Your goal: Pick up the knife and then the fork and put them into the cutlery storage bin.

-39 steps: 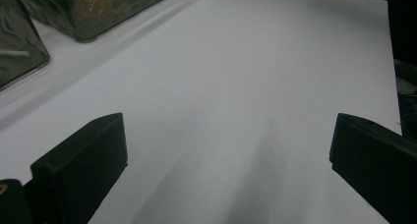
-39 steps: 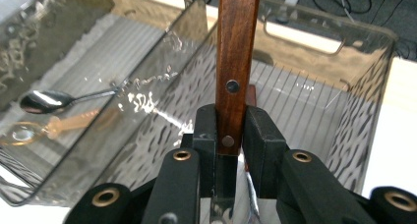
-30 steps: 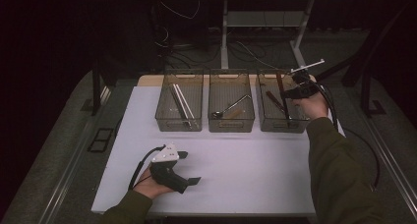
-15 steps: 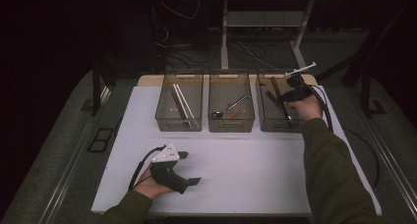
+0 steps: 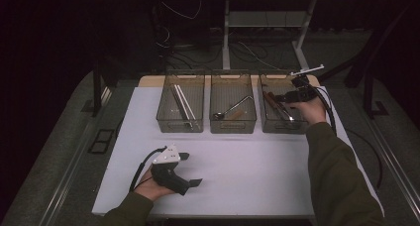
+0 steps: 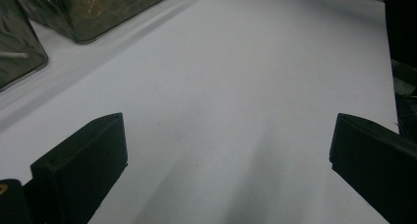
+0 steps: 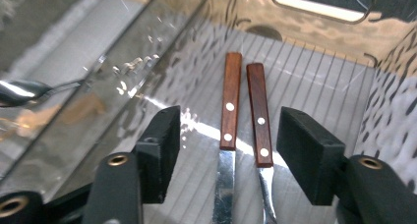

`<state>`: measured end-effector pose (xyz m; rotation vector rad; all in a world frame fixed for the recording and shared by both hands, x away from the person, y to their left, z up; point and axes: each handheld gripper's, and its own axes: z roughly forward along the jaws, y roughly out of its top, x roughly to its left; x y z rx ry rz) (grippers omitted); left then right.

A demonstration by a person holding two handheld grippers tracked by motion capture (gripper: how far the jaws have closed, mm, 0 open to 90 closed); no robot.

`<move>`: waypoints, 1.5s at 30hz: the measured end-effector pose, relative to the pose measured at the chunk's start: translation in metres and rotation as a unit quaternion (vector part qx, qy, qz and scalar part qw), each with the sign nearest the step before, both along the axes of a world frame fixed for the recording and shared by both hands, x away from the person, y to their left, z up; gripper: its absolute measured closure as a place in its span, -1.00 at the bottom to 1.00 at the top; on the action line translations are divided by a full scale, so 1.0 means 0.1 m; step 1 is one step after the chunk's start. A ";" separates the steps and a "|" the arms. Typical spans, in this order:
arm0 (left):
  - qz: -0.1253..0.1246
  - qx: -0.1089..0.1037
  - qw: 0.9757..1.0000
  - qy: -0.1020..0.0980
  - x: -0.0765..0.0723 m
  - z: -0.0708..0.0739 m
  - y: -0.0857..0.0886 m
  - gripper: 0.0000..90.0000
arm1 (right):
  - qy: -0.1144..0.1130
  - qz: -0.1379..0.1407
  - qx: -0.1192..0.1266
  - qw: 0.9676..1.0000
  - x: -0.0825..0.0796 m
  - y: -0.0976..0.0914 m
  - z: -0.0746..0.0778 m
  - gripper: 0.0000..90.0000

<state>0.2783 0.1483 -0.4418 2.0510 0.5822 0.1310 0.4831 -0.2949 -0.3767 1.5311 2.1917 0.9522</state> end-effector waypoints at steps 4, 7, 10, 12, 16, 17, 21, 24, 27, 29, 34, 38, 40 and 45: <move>0.004 -0.003 1.000 0.000 0.00 0.00 0.01 -1.00 | -0.010 -0.001 -0.002 1.000 -0.08 -0.02 0.01 -0.29; 0.004 0.001 1.000 0.000 0.01 0.00 0.01 -1.00 | -0.018 0.015 -0.011 1.000 -0.16 -0.03 0.01 -0.39; 0.004 0.002 1.000 -0.001 0.01 0.00 0.01 -1.00 | -0.038 0.022 0.007 0.999 -0.24 -0.05 0.02 -0.48; 0.005 0.001 1.000 -0.001 0.01 0.00 0.01 -1.00 | -0.050 0.025 0.016 0.998 -0.29 -0.07 0.04 -0.54; 0.009 0.000 1.000 -0.001 0.02 0.00 0.01 -1.00 | -0.068 0.029 0.033 0.997 -0.41 -0.08 0.09 -0.57; 0.009 0.000 1.000 -0.001 0.02 0.00 0.01 -1.00 | -0.071 0.030 0.037 0.996 -0.45 -0.09 0.10 -0.57; 0.011 0.001 1.000 -0.001 0.03 -0.01 0.01 -1.00 | -0.088 0.040 0.049 0.994 -0.58 -0.11 0.13 -0.58; 0.015 -0.002 1.000 0.000 0.04 -0.01 0.03 -1.00 | -0.096 0.050 0.046 0.993 -0.67 -0.11 0.13 -0.58; 0.019 -0.006 1.000 0.001 0.05 0.00 0.05 -1.00 | -0.102 0.058 0.051 0.992 -0.76 -0.11 0.13 -0.58; 0.021 -0.006 1.000 0.003 0.04 0.00 0.05 -1.00 | -0.106 0.063 0.055 0.991 -0.84 -0.09 0.12 -0.58; 0.023 -0.004 1.000 0.004 0.04 -0.01 0.04 -1.00 | -0.114 0.087 0.058 0.988 -1.01 -0.04 0.06 -0.59; 0.023 -0.003 1.000 0.004 0.03 0.00 0.05 -1.00 | -0.121 0.108 0.061 0.985 -1.15 0.00 -0.01 -0.59; 0.020 0.000 1.000 0.003 0.03 0.00 0.05 -1.00 | -0.122 0.116 0.065 0.984 -1.22 0.01 -0.05 -0.59; 0.018 0.001 1.000 0.001 0.03 0.00 0.05 -1.00 | -0.123 0.127 0.076 0.981 -1.38 0.03 -0.12 -0.59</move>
